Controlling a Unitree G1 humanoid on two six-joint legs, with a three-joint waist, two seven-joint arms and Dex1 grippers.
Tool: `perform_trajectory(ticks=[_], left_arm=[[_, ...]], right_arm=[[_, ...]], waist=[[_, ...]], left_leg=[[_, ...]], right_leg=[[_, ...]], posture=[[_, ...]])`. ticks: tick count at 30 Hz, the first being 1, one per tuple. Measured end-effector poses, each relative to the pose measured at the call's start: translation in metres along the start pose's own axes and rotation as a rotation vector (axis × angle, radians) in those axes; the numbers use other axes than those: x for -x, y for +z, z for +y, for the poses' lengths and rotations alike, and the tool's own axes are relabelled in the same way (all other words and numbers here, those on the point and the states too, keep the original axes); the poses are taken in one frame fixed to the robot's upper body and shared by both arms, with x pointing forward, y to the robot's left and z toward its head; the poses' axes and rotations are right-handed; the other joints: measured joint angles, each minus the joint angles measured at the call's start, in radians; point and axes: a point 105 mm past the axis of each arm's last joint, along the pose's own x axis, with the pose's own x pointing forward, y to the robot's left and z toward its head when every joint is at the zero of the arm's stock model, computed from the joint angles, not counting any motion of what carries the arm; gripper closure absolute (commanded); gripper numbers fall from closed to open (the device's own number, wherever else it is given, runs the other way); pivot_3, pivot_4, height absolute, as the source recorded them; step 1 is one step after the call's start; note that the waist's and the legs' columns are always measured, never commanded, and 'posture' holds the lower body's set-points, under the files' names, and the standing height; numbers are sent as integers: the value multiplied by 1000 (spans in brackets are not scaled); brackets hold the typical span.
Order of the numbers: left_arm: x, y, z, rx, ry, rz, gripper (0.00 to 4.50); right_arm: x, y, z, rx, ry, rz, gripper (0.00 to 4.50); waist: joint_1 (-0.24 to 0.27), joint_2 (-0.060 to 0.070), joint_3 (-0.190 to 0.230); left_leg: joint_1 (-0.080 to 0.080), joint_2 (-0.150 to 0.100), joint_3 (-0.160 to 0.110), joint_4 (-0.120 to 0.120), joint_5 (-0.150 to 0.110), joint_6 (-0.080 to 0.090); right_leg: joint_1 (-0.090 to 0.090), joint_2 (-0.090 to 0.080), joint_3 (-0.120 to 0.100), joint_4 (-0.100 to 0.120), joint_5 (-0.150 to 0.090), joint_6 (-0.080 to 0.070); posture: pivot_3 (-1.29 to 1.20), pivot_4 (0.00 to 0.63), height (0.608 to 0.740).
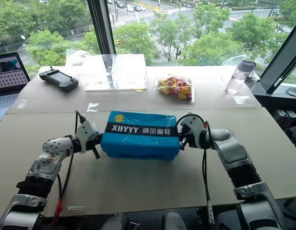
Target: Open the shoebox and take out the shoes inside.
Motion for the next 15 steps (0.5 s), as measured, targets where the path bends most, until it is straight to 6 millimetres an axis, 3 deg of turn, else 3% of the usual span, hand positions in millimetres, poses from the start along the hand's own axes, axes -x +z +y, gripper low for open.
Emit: perform_trajectory(ticks=[6,10,15], left_arm=[[52,-8,31,-29,157,90,4500],[80,-37,11,47,148,196,4500],[90,-39,-10,94,124,213,4500]], right_arm=[[-42,22,39,82,194,-63,4472],[-54,29,57,115,280,-87,4472],[-52,28,56,130,303,-71,4472]], waist=[[-18,0,0],[-16,1,0],[6,1,0]], left_leg=[[0,2,0,-3,0,0],[-1,3,0,-3,-1,-1],[0,2,1,-3,-1,-1]], right_leg=[[-2,0,0,4,0,-1],[-3,-2,-1,4,0,0],[-2,-3,-2,3,0,-1]], posture=[[0,150,740],[0,150,740],[0,150,740]])
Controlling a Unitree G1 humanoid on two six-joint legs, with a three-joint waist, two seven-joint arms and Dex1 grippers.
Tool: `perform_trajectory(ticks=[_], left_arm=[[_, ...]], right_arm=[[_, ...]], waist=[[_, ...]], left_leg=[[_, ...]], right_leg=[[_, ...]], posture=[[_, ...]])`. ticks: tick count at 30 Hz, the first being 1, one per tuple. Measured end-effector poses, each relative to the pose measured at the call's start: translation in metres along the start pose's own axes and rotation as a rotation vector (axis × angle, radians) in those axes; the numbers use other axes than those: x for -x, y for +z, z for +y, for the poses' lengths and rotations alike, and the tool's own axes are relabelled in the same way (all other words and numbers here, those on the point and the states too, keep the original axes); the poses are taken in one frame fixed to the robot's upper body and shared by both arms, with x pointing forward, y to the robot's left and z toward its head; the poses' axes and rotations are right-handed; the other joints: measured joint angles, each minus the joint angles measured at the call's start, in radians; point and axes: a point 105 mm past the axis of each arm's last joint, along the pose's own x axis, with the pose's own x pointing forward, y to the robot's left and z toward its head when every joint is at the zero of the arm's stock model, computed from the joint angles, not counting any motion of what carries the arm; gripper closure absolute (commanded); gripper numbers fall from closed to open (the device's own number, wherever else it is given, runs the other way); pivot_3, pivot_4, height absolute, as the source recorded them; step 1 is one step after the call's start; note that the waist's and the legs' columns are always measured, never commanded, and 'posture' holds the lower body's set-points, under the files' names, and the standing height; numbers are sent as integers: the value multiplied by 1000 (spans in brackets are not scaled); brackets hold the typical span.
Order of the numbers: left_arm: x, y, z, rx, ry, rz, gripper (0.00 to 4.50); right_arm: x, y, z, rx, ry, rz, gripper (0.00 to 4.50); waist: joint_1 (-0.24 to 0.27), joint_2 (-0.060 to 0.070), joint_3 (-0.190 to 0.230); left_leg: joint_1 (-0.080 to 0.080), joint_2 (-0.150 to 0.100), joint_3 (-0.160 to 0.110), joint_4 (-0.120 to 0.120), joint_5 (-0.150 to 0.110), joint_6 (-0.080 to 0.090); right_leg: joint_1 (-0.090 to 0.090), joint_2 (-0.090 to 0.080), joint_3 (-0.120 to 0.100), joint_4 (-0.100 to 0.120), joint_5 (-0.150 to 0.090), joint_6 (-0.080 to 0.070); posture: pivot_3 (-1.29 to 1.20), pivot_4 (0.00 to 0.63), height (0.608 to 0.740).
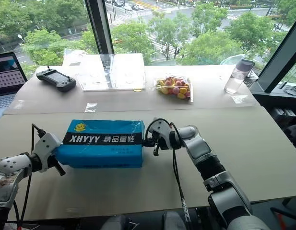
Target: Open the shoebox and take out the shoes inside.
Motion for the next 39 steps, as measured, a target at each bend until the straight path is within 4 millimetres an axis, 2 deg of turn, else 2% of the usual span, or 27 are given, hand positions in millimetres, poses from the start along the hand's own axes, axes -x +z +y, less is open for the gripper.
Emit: perform_trajectory(ticks=[5,7,9,12,16,18,20,22,23,24,26,30,34,36,39], left_arm=[[-3,2,-1,-9,30,0,4500],[-3,3,4,-52,55,22,4500],[2,-1,24,-85,128,63,4500],[24,-2,62,-93,262,101,4500],[42,3,82,-125,299,112,4500],[48,9,91,-93,318,81,4004],[58,24,101,-52,328,13,3445],[66,50,100,-5,256,-95,2821],[69,55,98,-4,229,-113,2420],[71,64,94,3,180,-136,2208],[77,74,88,24,89,-149,1496],[97,105,94,34,11,-193,99],[117,137,88,-9,-107,-237,20],[123,150,81,-29,-162,-285,20],[138,181,75,-39,-223,-455,20]], right_arm=[[12,-5,4,14,11,25,4472],[13,-9,8,13,27,39,4472],[17,-15,11,5,30,56,4472],[45,-30,1,-6,-19,129,4472],[89,-33,-14,-15,-87,187,4472],[104,-27,-12,-47,-73,170,4500],[113,-6,-3,-93,-15,77,4500],[118,18,23,-123,125,-16,4500],[118,20,31,-127,164,-21,4500],[117,22,44,-142,221,-27,4500],[110,17,60,-191,295,-26,4500],[87,8,71,-242,341,-33,4500],[56,9,73,-290,322,-107,4500],[54,4,76,-310,326,-99,4500],[53,-7,81,-351,337,-76,4500]], waist=[[16,0,0],[20,0,0],[22,0,0],[23,0,0],[24,0,1],[25,0,1],[25,-1,2],[23,-1,1],[22,-1,1],[22,-1,1],[21,-2,2],[22,-2,2],[22,-3,2],[27,-3,2],[34,-4,2]], left_leg=[[1,-1,0,0,0,0],[0,-2,1,0,0,0],[0,-2,1,0,0,0],[-1,-2,2,0,0,0],[-1,-2,3,-1,0,0],[-2,-2,4,-1,0,0],[-2,-1,4,-1,0,0],[-2,0,4,-1,0,0],[-2,1,4,-1,0,0],[-2,1,4,-1,-1,0],[-2,1,4,-1,-1,0],[0,-1,8,0,0,-1],[-2,-1,12,0,0,-1],[-6,-2,11,0,0,-1],[-14,0,10,6,0,-1]], right_leg=[[0,0,0,0,0,-1],[0,1,0,0,0,-1],[-1,1,0,-1,0,-1],[-2,0,0,-2,0,-1],[-2,0,0,-3,0,-1],[-3,1,0,-3,-1,-1],[-3,1,0,-2,-1,-1],[-3,2,0,-1,-1,-1],[-2,2,0,-1,-1,-1],[-2,1,0,-1,-1,-1],[-2,1,0,-3,-1,-1],[-2,2,0,-2,-1,-2],[-6,2,1,0,-2,-2],[-8,2,0,1,-3,-2],[-12,3,-3,2,-3,-2]], posture=[[0,150,740],[0,150,740],[0,150,740],[0,150,740],[0,150,740],[0,150,740],[0,150,740],[0,150,740],[0,150,740],[0,150,740],[0,150,740],[0,150,740],[0,150,740],[0,150,740],[0,150,740]])
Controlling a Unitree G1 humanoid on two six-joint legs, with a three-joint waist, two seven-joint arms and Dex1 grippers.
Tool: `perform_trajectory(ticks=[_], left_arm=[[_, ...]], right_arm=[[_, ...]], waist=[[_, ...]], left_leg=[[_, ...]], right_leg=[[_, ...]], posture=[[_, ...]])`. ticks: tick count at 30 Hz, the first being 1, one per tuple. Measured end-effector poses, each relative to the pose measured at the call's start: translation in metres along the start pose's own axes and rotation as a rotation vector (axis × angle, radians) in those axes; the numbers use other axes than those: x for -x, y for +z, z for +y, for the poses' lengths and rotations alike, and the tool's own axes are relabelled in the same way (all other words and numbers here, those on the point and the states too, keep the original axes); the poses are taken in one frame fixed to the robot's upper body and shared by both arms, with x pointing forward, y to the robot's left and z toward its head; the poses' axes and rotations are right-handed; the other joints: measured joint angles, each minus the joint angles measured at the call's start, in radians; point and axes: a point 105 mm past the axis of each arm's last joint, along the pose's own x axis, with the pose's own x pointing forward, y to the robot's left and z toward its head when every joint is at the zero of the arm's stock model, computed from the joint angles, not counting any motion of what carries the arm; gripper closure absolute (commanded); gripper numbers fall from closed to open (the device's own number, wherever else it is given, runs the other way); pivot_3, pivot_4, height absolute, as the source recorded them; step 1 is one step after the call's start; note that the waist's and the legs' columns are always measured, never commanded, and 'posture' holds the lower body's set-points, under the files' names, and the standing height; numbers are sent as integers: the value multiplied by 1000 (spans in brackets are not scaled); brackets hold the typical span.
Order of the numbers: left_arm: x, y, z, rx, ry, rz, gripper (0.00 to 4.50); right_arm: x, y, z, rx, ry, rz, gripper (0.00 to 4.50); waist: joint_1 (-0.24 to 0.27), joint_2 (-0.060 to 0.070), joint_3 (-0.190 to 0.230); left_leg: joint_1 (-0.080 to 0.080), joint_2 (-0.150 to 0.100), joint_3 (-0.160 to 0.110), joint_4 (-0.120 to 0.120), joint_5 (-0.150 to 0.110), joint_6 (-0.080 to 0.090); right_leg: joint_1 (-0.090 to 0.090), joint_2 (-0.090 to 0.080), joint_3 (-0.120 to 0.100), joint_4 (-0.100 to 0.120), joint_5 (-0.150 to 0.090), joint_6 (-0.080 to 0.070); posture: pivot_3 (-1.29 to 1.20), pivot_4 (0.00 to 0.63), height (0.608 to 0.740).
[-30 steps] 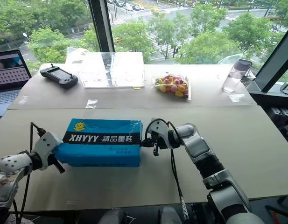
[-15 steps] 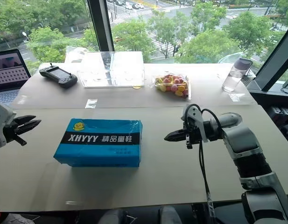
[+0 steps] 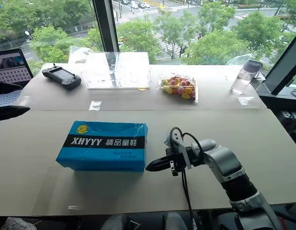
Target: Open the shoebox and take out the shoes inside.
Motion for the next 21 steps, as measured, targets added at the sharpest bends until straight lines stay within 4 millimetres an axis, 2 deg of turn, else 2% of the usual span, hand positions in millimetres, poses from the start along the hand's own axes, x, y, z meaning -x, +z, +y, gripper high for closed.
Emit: perform_trajectory(ticks=[2,4,9,11,14,18,21], left_arm=[[1,18,-2,-23,-9,-72,20],[2,18,-8,-19,-33,-56,20],[4,-19,-26,44,-129,95,20],[9,-44,-31,45,-143,212,20],[19,-69,-34,40,-139,327,20],[30,-75,-29,29,-106,349,20],[39,-76,-27,29,-76,360,20]], right_arm=[[-3,-8,2,-27,11,13,4500],[-7,-11,0,-44,15,-1,4500],[-22,10,-7,-43,25,-122,4500],[-27,23,-11,-32,23,-168,4500],[-28,26,-13,-34,14,-177,4500],[-30,30,-11,-38,36,-197,4500],[-26,44,-8,-33,63,-234,4500]], waist=[[0,0,0],[-8,0,0],[-19,0,0],[-20,1,0],[-12,1,0],[-7,1,0],[-9,1,1]], left_leg=[[-1,-1,0,5,-1,1],[1,-1,1,5,-1,2],[4,1,2,4,0,1],[4,1,2,4,0,0],[3,1,3,4,-1,0],[2,1,2,4,-1,0],[2,1,2,4,-1,0]], right_leg=[[0,-1,1,0,-1,1],[2,-1,3,-1,-1,2],[1,1,3,3,-2,0],[0,1,4,4,-2,-1],[-1,1,2,3,-2,-2],[0,0,2,2,-2,-1],[0,0,2,2,-2,-1]], posture=[[0,150,740],[0,150,740],[0,150,740],[0,150,740],[0,150,740],[0,150,740],[0,150,740]])
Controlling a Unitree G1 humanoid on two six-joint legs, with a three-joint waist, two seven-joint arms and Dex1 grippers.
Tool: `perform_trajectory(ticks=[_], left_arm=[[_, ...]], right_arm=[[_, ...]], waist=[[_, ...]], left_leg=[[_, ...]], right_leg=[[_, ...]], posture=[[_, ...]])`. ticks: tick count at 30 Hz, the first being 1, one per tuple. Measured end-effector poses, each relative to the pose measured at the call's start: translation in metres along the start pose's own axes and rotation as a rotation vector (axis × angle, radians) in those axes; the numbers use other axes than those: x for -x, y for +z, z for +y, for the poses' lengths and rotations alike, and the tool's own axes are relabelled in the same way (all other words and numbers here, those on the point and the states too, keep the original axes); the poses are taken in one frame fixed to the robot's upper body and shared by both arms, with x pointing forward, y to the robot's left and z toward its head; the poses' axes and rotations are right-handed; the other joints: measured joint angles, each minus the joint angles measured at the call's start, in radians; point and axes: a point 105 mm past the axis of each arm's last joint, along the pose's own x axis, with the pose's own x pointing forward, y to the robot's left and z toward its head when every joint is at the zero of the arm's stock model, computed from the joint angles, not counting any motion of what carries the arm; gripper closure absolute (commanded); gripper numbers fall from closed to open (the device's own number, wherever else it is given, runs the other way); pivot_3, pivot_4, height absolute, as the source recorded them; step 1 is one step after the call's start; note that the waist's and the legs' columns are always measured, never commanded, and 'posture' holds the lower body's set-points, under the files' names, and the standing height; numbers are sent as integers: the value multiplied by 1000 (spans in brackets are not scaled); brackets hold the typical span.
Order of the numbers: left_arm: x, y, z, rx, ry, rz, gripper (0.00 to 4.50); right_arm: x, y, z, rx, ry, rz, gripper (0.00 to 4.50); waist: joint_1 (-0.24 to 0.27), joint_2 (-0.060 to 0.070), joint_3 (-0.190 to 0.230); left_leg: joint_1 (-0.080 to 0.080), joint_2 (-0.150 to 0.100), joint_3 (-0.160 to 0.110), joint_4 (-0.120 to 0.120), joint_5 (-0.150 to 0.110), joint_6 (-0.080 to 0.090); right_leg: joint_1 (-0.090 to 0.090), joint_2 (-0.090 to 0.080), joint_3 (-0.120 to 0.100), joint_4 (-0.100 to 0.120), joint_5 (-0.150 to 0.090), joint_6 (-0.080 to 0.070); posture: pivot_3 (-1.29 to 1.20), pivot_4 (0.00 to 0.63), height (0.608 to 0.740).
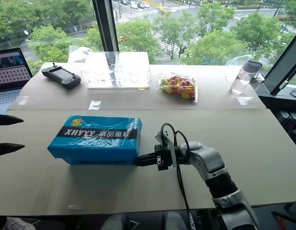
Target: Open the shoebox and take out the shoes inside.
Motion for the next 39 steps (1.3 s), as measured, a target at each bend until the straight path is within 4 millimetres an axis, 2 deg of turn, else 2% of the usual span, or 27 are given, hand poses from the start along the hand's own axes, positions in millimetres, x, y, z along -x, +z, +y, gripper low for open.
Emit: perform_trajectory(ticks=[2,5,8,11,14,16,18,21,25,27,30,33,37,39], left_arm=[[4,-5,-1,19,12,11,20],[9,-8,-3,28,26,12,20],[12,-14,-5,30,34,13,20],[12,-23,-10,62,38,10,20],[11,-31,-16,75,40,-6,20],[10,-36,-20,87,41,-16,20],[8,-39,-23,92,44,-26,20],[6,-38,-23,84,61,-35,20],[-3,-32,-5,51,171,-66,20],[-15,-26,2,42,196,-86,20],[-37,-19,5,36,182,-95,20],[-53,-14,-1,20,163,-83,20],[-65,-11,-14,9,108,-58,20],[-66,-8,-14,9,108,-62,0]], right_arm=[[1,17,3,30,14,-45,4500],[-3,63,4,131,5,-165,4500],[-8,96,-2,168,-33,-293,4500],[-11,122,-23,172,-147,-413,4500],[-10,148,-72,220,-467,-444,4500],[-4,147,-94,254,-622,-432,4500],[-2,140,-104,229,-660,-430,4500],[-5,138,-103,228,-632,-422,4500],[-10,140,-75,299,-475,-325,4500],[-22,130,-50,334,-330,-228,4500],[-41,112,-27,333,-185,-122,4500],[-47,103,-16,343,-108,-61,4500],[-51,98,-14,352,-87,-22,4500],[-57,98,-18,351,-102,7,3925]], waist=[[-6,0,0],[-10,0,0],[-8,1,0],[-8,1,1],[-18,2,1],[-16,1,1],[-18,1,0],[-27,0,0],[-30,0,0],[-29,0,0],[-34,0,0],[-34,0,0],[-32,0,0],[-33,0,0]], left_leg=[[1,1,1,0,0,0],[1,2,1,0,0,0],[1,1,1,-1,0,-1],[1,1,2,0,0,-1],[1,1,3,-1,1,-3],[0,0,2,-2,2,-6],[-2,1,2,-2,3,-7],[-7,0,2,-1,4,-10],[-7,1,0,-1,1,-4],[-7,1,-2,0,0,-3],[-6,1,-4,0,0,-2],[-6,1,-5,0,0,-2],[-7,1,-4,0,0,-3],[-7,1,-4,0,0,-3]], right_leg=[[-1,0,1,0,0,0],[-1,1,0,2,0,-1],[-1,0,0,8,0,-1],[-1,0,0,8,0,-1],[-3,-1,0,8,0,-1],[-3,-1,-2,9,-1,-2],[-4,-1,-2,9,-1,-2],[-10,-1,-1,11,-1,-2],[-11,0,0,13,-1,-2],[-10,-1,0,14,-1,-2],[-11,0,1,14,0,-1],[-11,0,2,14,0,-1],[-13,0,2,14,0,-1],[-13,0,2,14,0,-1]], posture=[[0,150,740],[0,150,740],[0,150,740],[0,150,740],[0,150,740],[0,150,740],[0,150,740],[0,150,740],[0,150,740],[0,150,740],[0,150,740],[0,150,740],[0,150,740],[0,150,740]])
